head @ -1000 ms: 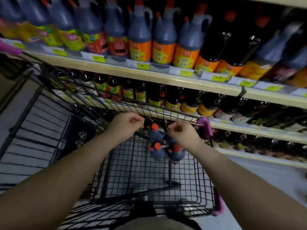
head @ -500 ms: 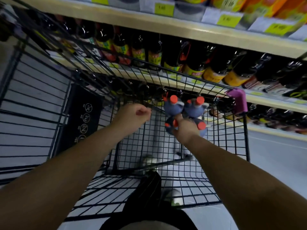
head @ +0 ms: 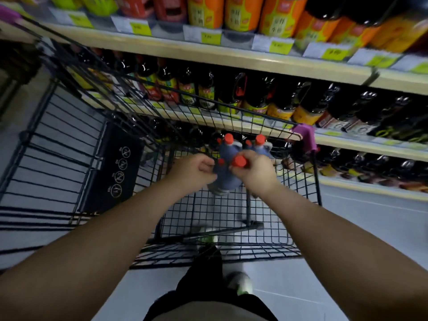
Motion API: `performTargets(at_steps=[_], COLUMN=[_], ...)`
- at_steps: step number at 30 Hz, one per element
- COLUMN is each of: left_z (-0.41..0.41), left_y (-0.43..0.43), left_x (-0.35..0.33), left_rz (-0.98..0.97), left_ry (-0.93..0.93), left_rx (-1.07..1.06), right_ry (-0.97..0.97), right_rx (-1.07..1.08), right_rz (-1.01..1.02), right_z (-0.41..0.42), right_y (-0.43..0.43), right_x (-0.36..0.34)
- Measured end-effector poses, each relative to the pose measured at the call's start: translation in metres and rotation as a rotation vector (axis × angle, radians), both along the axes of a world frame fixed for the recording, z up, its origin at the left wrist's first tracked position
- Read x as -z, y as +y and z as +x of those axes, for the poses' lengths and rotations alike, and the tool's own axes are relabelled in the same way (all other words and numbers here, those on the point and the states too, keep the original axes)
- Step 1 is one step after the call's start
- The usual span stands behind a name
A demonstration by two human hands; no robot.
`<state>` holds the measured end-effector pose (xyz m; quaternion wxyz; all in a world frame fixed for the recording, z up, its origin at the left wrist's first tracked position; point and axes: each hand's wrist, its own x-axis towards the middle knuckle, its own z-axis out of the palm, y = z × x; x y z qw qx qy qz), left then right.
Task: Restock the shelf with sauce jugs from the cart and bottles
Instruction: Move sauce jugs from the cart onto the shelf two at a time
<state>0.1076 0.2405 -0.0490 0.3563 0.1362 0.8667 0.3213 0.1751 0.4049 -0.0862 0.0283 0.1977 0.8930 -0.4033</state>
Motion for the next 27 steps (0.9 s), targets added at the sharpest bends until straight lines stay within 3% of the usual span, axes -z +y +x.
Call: performTargets(at_steps=[7,14,18,23,27], left_z=[0.053,0.095,0.115,0.141,0.150], left_y=[0.023,0.042,0.054,0.067,0.070], left_x=[-0.042,-0.071,-0.079,-0.089,-0.099], left_rz=[0.142,0.327,0.409,0.540,0.596], left_ry=[0.013,0.048,-0.007,-0.140,-0.235], left_rx=[0.152,0.123,-0.008,-0.241,-0.263], right_ry=[0.257,0.354,0.402,0.192,0.045], right_rx=[0.071,0.200,0.291,0.375,0.292], right_rz=[-0.139,-0.297,-0.471,-0.491,-0.563], right_z=[0.049,0.100,0.125,0.177,0.203], right_y=[0.011,0.031,0.042,0.038,0.019], right_x=[-0.101,-0.146,-0.151,-0.130,-0.114])
